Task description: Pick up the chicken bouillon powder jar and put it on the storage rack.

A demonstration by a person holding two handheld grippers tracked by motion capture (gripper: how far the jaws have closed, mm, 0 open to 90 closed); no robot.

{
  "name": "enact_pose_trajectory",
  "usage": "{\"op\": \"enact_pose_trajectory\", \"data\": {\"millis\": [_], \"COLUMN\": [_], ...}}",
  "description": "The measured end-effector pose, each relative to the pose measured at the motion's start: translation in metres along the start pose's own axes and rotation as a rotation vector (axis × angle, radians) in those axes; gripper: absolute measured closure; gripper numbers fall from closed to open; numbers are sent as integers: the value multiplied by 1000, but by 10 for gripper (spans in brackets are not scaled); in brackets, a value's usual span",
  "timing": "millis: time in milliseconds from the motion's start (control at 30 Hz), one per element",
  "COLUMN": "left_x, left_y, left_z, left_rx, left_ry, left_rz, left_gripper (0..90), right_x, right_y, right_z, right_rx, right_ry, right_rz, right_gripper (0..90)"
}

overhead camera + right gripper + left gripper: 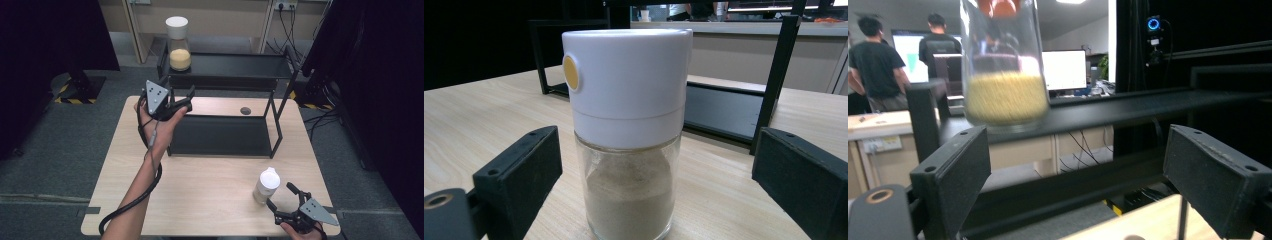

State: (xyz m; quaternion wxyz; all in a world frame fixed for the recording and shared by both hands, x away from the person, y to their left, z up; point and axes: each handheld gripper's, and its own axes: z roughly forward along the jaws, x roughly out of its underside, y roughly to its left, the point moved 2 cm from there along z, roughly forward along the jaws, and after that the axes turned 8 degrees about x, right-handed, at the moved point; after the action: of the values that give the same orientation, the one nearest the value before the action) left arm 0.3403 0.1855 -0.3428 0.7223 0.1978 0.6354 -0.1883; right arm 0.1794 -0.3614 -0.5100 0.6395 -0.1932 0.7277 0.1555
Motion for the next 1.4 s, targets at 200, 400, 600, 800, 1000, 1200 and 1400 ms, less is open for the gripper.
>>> {"op": "enact_pose_trajectory", "data": {"millis": [200, 400, 600, 800, 1000, 1200, 1400], "left_x": [22, 47, 69, 91, 117, 138, 156], "left_y": [-8, -16, -24, -33, -43, -53, -58], "left_z": [-9, -20, -31, -45, -62, -72, -80], "left_rx": [10, 16, 21, 40, 60, 66, 67], "left_ry": [7, 25, 50, 77, 115, 145, 159], "left_rz": [-5, 1, -1, -8, -47, -33, -45], "left_gripper": [109, 111, 111, 111, 111, 111, 112], "right_x": [0, 0, 0, 0, 0, 0, 0], "right_y": [0, 0, 0, 0, 0, 0, 0], "right_z": [0, 0, 0, 0, 0, 0, 0], "right_rx": [0, 0, 0, 0, 1, 2, 3], "right_ry": [-2, -1, -2, -1, -1, -2, -2], "right_rz": [0, 0, -2, 0, -1, 0, 0], "right_gripper": [59, 58, 58, 59, 58, 59, 58]}}
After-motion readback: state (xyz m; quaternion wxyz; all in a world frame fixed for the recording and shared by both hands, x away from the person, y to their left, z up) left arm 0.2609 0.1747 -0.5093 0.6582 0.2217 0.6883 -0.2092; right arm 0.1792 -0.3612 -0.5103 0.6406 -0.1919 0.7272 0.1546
